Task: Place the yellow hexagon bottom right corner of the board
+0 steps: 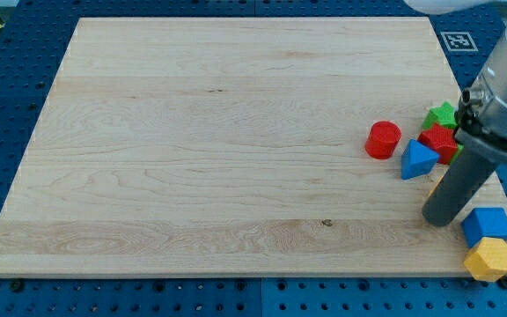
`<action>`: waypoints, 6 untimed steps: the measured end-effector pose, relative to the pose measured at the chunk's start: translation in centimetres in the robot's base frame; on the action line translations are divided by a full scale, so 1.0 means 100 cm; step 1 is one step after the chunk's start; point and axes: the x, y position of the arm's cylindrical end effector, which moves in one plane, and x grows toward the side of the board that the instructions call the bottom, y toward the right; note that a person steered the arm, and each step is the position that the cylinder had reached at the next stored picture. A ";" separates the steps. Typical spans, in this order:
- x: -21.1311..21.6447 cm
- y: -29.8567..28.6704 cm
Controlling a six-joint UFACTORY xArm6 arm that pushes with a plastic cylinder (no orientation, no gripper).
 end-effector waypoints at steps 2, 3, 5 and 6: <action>0.045 -0.015; 0.045 -0.010; 0.045 0.024; 0.045 0.034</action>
